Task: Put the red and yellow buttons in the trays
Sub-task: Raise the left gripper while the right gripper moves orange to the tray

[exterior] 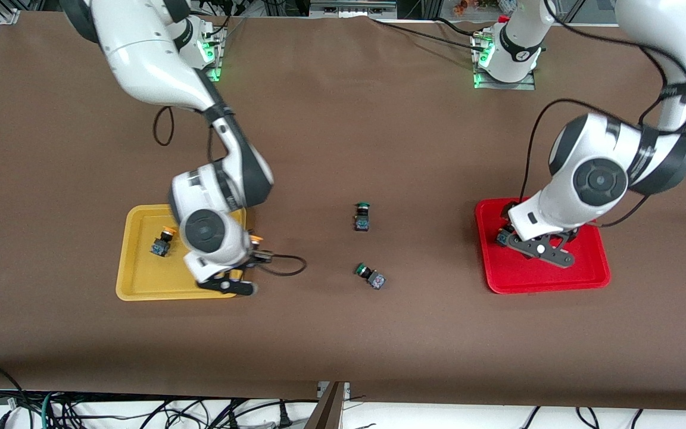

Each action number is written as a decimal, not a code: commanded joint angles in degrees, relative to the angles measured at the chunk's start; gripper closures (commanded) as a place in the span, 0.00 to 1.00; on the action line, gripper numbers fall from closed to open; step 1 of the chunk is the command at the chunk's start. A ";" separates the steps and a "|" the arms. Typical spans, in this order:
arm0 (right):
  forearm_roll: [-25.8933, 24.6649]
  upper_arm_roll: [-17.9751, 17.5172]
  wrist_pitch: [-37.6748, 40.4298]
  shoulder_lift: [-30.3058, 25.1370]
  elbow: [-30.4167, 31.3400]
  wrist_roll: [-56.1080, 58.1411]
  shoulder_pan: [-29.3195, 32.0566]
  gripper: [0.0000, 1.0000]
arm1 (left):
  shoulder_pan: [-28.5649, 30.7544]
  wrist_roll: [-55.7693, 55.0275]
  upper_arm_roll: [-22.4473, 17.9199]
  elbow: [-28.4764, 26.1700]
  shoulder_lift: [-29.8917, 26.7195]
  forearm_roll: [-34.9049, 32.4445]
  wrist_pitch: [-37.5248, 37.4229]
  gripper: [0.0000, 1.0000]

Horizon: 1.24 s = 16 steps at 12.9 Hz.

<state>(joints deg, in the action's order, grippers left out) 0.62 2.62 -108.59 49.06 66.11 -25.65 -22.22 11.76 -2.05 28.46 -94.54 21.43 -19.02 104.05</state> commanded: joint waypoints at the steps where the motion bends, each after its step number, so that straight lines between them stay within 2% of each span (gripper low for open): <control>1: 0.88 -0.51 -0.92 -2.91 7.08 5.78 2.27 1.00 | 0.11 -2.08 1.25 12.05 -0.95 2.13 -14.01 0.00; 3: 0.79 -0.33 -1.36 -3.36 9.38 8.15 3.67 1.00 | 0.55 -7.23 0.63 15.95 -1.04 3.29 -16.24 0.00; 5: 0.79 0.36 -2.75 -3.80 12.18 10.00 4.20 1.00 | 0.46 -13.58 -2.25 17.45 -1.22 3.81 -15.98 0.00; 6: 0.79 0.80 -5.03 -4.49 14.81 10.62 4.21 1.00 | -1.28 -13.59 -6.97 17.11 -2.44 5.90 -15.63 0.00; 8: 0.88 0.90 -10.83 -6.25 20.78 11.94 4.47 1.00 | -8.39 -14.03 -17.42 15.88 -6.74 11.61 -15.63 0.00; 10: 0.88 0.98 -11.91 -6.44 22.30 12.29 4.47 1.00 | -11.05 -14.03 -21.50 11.77 -10.78 13.91 -14.32 0.00; 11: 0.88 0.98 -11.82 -6.44 22.31 12.21 4.47 0.94 | -10.88 -13.86 -22.39 7.57 -13.76 15.31 -12.05 0.00; 13: 0.88 2.29 -11.38 -7.22 21.78 12.38 4.91 0.00 | -11.14 -13.68 -22.66 -3.23 -21.66 16.03 -5.65 0.00; 14: 0.79 2.39 -11.21 -8.53 21.61 13.34 5.17 0.00 | -11.23 -13.85 -22.66 -4.68 -23.26 16.12 -4.65 0.00; 16: 0.79 2.48 -8.59 -11.78 20.64 14.23 5.61 0.00 | -11.40 -13.86 -22.75 -3.91 -23.54 17.08 -6.05 0.00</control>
<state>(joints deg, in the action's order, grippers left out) 0.68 5.27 -119.39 42.22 85.21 -13.16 -17.26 1.19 -15.44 6.78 -94.92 1.17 -3.43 96.62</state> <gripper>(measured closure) 0.211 0.000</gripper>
